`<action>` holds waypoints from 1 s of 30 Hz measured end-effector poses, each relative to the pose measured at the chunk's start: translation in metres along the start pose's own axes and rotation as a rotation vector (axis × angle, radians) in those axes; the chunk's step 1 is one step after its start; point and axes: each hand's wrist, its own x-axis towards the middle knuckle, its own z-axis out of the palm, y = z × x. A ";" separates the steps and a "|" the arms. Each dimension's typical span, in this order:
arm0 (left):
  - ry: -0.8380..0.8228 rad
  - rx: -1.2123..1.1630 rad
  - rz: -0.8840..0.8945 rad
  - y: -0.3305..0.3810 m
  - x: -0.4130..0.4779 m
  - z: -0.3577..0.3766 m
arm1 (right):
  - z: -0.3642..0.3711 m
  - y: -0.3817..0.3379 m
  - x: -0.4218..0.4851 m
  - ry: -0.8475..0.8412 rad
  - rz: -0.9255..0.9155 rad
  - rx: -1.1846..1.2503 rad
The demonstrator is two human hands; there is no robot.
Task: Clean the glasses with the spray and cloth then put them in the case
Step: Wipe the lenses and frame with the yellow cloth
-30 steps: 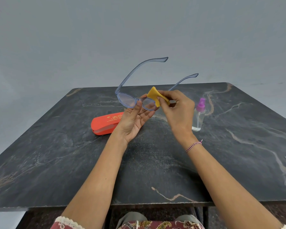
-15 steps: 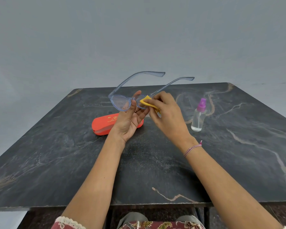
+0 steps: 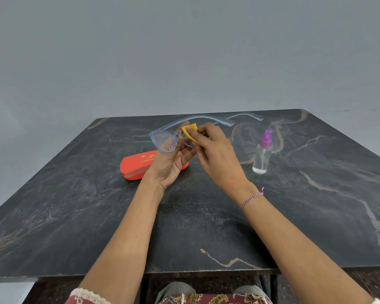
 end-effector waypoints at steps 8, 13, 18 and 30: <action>-0.019 0.012 -0.014 0.000 -0.001 -0.004 | -0.007 -0.006 0.003 0.012 -0.086 0.086; -0.048 0.094 -0.033 -0.001 -0.002 0.000 | -0.009 -0.002 0.003 0.037 -0.011 0.025; -0.065 0.147 -0.029 0.001 -0.005 0.000 | -0.008 -0.008 0.002 -0.001 -0.100 0.021; 0.001 0.049 0.002 0.001 -0.001 -0.004 | -0.009 -0.006 0.002 -0.056 -0.024 0.120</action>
